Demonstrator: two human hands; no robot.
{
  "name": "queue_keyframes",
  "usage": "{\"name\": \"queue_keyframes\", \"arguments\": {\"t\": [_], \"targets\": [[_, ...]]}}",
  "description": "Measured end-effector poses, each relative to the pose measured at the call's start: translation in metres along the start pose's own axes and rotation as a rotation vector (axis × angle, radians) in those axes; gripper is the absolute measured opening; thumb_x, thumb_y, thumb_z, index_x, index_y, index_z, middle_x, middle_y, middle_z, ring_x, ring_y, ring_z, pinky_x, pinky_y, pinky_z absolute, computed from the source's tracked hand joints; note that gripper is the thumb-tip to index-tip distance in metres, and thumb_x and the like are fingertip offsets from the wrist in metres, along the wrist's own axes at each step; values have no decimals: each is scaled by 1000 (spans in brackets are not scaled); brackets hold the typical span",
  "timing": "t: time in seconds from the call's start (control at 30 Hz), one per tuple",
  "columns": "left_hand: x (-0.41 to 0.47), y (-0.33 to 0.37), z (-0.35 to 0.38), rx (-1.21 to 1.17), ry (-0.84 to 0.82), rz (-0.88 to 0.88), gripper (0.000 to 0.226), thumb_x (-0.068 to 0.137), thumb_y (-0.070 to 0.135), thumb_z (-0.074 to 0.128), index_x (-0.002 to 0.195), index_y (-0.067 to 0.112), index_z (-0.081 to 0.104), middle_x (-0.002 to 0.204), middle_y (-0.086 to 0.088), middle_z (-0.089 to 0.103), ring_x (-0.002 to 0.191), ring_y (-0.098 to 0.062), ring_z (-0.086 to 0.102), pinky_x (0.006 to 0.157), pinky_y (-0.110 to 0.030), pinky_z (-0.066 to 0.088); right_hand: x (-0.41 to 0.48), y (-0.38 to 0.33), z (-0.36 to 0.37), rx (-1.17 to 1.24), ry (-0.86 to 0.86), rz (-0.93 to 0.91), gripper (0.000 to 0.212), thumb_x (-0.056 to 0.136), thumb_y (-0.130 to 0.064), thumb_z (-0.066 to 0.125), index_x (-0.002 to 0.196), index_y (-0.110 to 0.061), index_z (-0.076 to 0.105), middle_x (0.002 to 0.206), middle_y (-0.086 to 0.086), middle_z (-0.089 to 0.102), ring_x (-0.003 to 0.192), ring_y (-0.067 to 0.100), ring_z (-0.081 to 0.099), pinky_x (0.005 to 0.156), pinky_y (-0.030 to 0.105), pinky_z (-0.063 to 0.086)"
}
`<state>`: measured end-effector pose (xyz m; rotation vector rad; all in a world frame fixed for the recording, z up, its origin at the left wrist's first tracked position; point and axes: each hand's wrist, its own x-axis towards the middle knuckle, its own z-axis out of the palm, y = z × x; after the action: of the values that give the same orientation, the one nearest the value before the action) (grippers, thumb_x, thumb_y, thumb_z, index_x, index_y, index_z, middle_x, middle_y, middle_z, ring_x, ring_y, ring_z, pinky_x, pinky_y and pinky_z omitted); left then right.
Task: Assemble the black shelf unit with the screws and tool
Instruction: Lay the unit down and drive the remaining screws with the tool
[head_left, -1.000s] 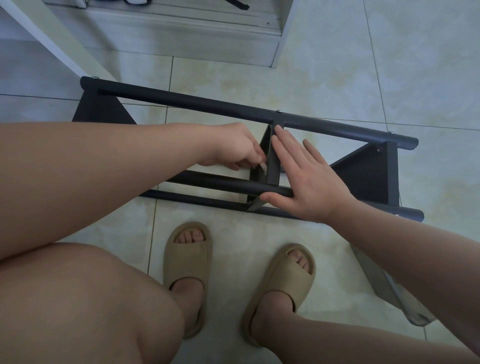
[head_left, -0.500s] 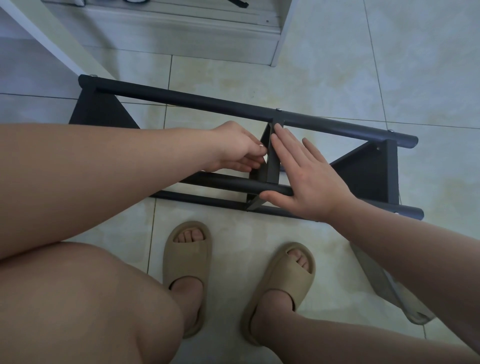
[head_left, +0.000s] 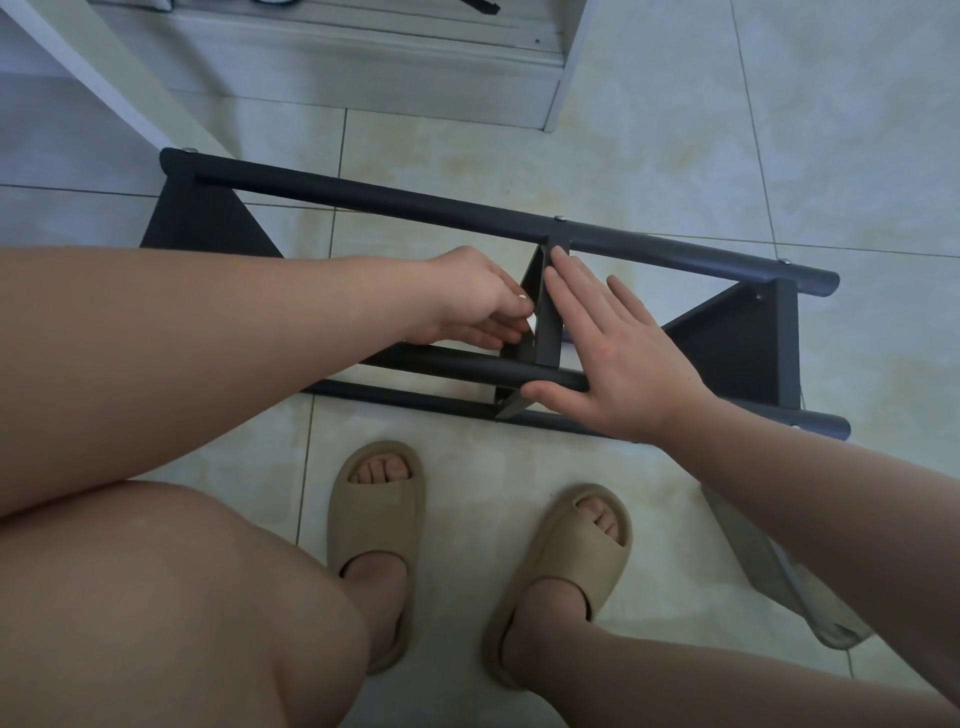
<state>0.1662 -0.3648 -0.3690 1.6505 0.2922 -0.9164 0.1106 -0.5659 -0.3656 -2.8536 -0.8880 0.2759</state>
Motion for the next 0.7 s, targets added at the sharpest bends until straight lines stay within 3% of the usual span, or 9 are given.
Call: {"name": "queue_keyframes", "arguments": {"t": [0.5, 0.7], "targets": [[1, 0, 0, -18, -44, -16, 4, 96, 12, 65, 94, 10, 65, 70, -2, 76, 74, -14, 75, 70, -28, 59, 0, 1, 0, 2, -5, -1, 106, 89, -79, 32, 161, -4, 12, 170, 7, 0, 157, 19, 1, 127, 48, 12], [3, -2, 0, -79, -54, -71, 7, 97, 13, 64, 94, 6, 65, 69, -2, 75, 87, -22, 73, 79, -35, 60, 0, 0, 0, -3, -14, 1, 105, 89, -77, 35, 161, -3, 12, 170, 8, -1, 157, 19, 1, 127, 47, 11]]}}
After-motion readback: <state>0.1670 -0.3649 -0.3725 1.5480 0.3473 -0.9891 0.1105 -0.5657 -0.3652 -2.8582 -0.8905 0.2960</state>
